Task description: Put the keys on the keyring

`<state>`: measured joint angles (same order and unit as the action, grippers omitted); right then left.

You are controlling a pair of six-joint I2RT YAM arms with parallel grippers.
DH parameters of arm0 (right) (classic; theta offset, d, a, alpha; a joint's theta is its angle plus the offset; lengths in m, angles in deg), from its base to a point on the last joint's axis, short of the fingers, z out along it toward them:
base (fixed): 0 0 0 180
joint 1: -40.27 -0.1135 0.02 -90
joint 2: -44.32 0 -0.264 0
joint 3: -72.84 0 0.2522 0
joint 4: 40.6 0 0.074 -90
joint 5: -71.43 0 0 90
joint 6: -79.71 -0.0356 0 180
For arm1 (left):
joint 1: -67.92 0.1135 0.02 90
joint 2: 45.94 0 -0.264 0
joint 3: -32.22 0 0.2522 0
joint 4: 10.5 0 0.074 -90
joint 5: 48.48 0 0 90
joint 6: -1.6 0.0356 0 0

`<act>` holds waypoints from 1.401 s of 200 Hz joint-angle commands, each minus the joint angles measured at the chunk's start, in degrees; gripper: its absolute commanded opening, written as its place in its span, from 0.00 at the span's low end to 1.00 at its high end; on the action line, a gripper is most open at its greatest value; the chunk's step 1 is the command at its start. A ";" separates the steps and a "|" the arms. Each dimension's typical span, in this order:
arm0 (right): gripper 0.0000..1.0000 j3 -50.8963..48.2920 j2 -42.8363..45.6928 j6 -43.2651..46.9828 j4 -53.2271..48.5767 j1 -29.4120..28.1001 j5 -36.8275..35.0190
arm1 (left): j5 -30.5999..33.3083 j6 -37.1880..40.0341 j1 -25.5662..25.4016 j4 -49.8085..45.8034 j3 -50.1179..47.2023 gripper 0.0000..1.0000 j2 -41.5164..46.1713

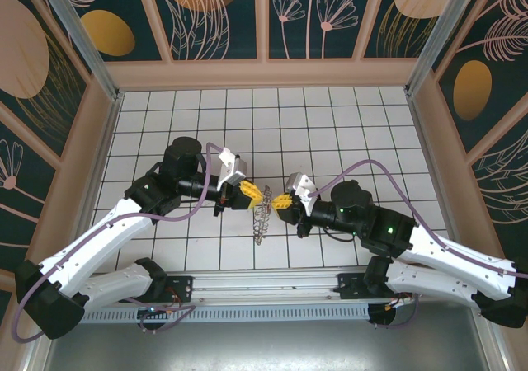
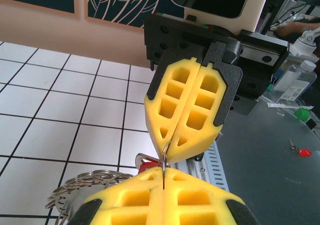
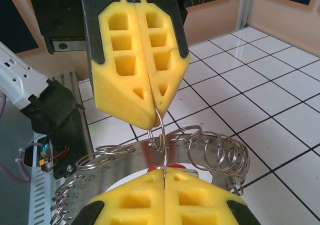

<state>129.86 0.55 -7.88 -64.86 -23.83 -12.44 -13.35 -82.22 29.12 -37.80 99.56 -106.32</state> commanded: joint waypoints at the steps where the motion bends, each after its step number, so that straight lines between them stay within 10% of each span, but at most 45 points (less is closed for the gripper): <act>1: 0.00 0.06 0.75 -0.70 0.22 0.27 1.45 | -0.50 0.80 -0.24 1.06 0.21 0.00 -0.08; 280: 0.00 0.04 0.61 -0.57 -0.51 0.89 2.95 | -0.72 0.58 -0.29 1.34 0.02 0.00 -0.18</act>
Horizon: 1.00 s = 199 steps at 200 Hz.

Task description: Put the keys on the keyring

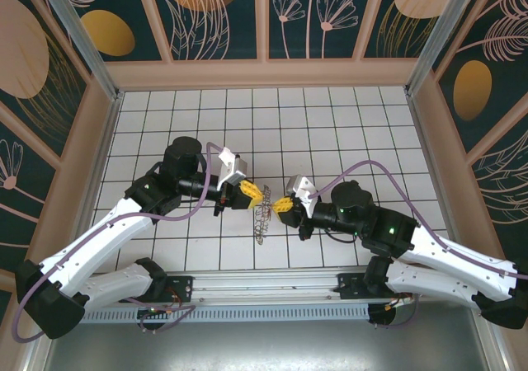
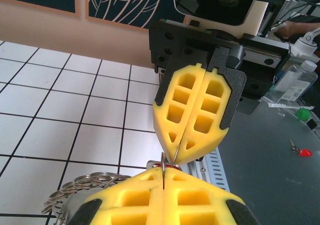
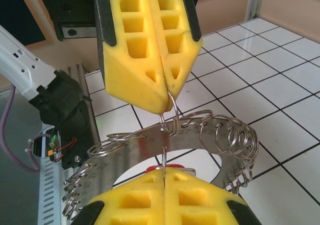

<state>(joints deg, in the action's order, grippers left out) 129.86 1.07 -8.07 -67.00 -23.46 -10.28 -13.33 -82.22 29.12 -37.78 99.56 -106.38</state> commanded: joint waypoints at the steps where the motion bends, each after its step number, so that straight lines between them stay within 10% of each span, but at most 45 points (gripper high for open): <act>1: 0.00 0.01 0.09 -0.37 1.64 0.53 0.77 | -0.72 0.54 -0.30 1.31 0.02 0.00 -0.11; 199: 0.00 0.34 -0.43 0.29 3.85 2.02 2.89 | -0.81 0.73 -0.29 1.20 0.07 0.00 -0.20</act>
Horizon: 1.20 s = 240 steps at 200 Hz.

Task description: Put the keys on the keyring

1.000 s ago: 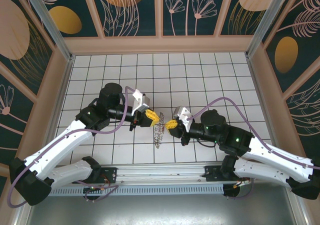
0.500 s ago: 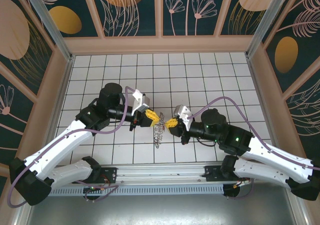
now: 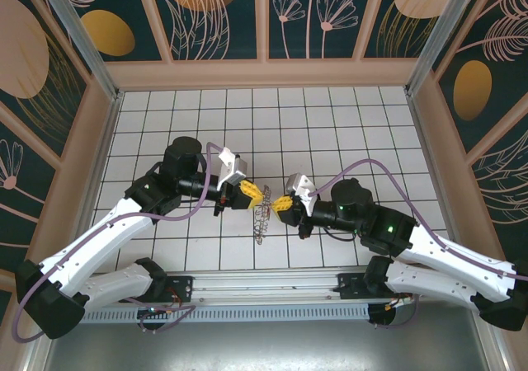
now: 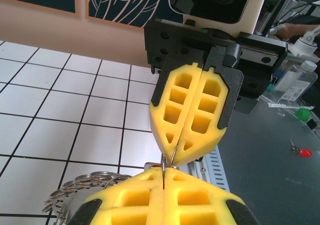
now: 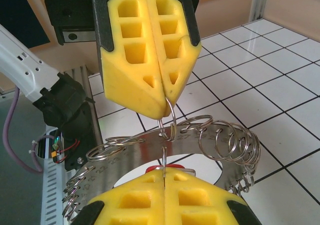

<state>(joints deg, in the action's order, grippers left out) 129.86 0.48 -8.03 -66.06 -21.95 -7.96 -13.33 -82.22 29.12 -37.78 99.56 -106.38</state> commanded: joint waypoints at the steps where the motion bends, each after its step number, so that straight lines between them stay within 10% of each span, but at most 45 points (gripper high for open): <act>1: 0.00 0.33 0.15 0.26 2.91 0.51 0.56 | -0.80 0.75 -0.30 1.21 0.05 0.00 -0.20; 240: 0.00 0.77 -1.34 1.23 4.67 2.95 3.87 | -1.67 0.99 -0.28 1.65 -0.30 0.00 -0.88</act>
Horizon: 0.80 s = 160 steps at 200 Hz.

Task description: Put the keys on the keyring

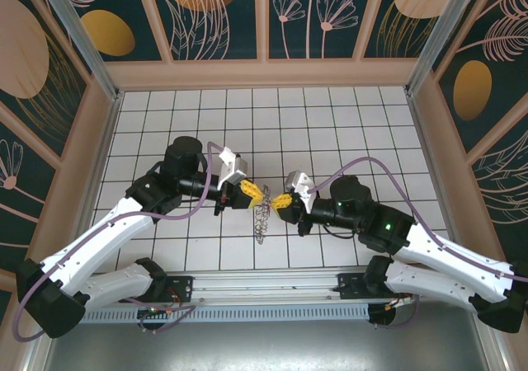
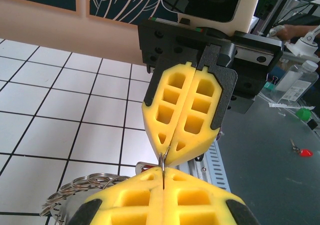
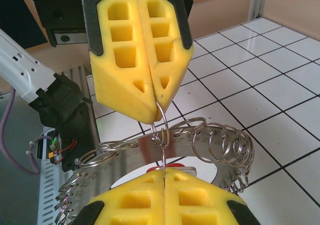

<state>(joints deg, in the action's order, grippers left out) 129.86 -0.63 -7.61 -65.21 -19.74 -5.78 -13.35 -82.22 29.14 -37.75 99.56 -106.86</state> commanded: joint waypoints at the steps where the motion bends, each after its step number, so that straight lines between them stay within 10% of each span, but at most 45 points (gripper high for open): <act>1: 0.00 0.77 -0.23 0.83 3.86 0.71 1.69 | -1.69 1.01 -0.27 1.63 -0.27 0.00 -0.41; 160: 0.00 0.94 -0.69 0.92 5.14 1.72 3.68 | -1.80 1.23 -0.26 1.74 -0.40 0.00 -0.86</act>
<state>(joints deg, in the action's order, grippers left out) 129.86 -1.29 -7.61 -63.81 -18.54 -3.42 -13.54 -81.98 29.14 -37.73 99.54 -107.50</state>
